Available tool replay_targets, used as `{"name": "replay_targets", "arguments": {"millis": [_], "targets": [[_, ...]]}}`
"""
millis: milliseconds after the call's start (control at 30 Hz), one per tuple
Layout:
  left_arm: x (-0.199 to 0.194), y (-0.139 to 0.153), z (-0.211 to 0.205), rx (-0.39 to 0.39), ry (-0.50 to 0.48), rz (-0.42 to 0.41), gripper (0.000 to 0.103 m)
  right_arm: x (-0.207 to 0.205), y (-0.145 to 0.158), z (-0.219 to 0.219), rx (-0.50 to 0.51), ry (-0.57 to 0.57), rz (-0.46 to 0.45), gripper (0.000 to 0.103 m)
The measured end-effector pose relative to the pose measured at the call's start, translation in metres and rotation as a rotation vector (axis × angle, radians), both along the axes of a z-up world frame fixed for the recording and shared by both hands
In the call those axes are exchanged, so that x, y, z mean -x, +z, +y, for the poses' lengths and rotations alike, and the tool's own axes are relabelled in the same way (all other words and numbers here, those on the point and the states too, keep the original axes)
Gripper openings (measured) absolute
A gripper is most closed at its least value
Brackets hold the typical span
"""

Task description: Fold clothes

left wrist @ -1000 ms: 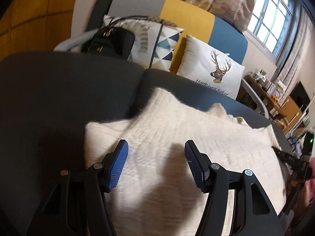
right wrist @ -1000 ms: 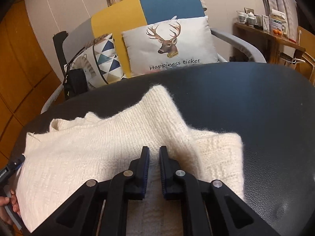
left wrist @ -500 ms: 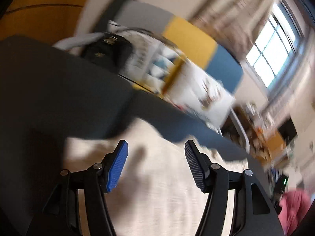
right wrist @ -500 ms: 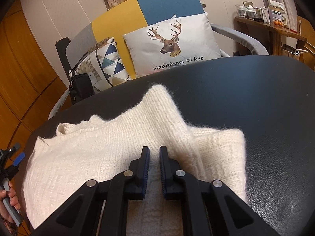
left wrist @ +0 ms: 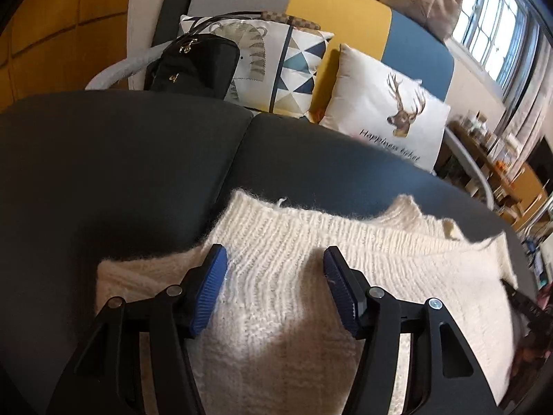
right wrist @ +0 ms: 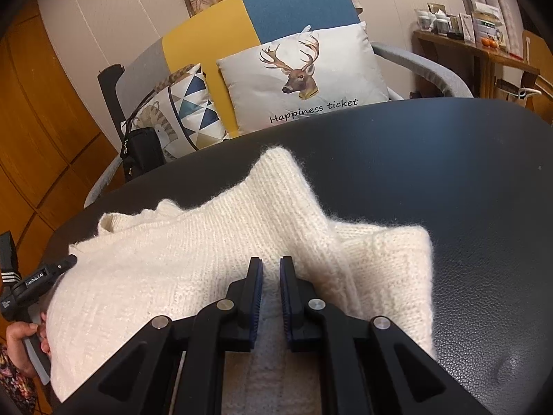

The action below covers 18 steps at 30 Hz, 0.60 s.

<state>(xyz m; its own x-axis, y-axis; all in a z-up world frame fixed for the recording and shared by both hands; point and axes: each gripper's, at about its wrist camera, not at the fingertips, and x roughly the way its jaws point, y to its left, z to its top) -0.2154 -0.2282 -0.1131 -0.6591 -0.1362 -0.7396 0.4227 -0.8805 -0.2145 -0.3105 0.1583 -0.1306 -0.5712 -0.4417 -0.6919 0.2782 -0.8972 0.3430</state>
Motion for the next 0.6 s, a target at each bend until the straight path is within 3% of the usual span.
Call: {"name": "replay_targets", "arguments": {"millis": [167, 300, 333, 433, 600], "targets": [[-0.011, 0.023, 0.022, 0.038, -0.039, 0.020, 0.062, 0.003, 0.001, 0.003, 0.018, 0.022, -0.020, 0.008], [-0.032, 0.035, 0.043, 0.063, -0.051, 0.047, 0.063, -0.003, 0.020, -0.023, -0.186, 0.038, -0.010, 0.014], [-0.035, 0.034, 0.049, 0.091, -0.053, 0.034, 0.063, -0.010, 0.029, -0.029, -0.207, 0.024, 0.005, 0.020], [-0.033, 0.026, 0.066, 0.168, -0.059, -0.003, 0.068, -0.037, 0.049, -0.049, -0.117, 0.088, 0.060, 0.022], [-0.026, 0.010, 0.082, 0.290, -0.066, -0.049, 0.080, -0.054, 0.037, -0.080, -0.200, 0.234, 0.084, 0.022]]}}
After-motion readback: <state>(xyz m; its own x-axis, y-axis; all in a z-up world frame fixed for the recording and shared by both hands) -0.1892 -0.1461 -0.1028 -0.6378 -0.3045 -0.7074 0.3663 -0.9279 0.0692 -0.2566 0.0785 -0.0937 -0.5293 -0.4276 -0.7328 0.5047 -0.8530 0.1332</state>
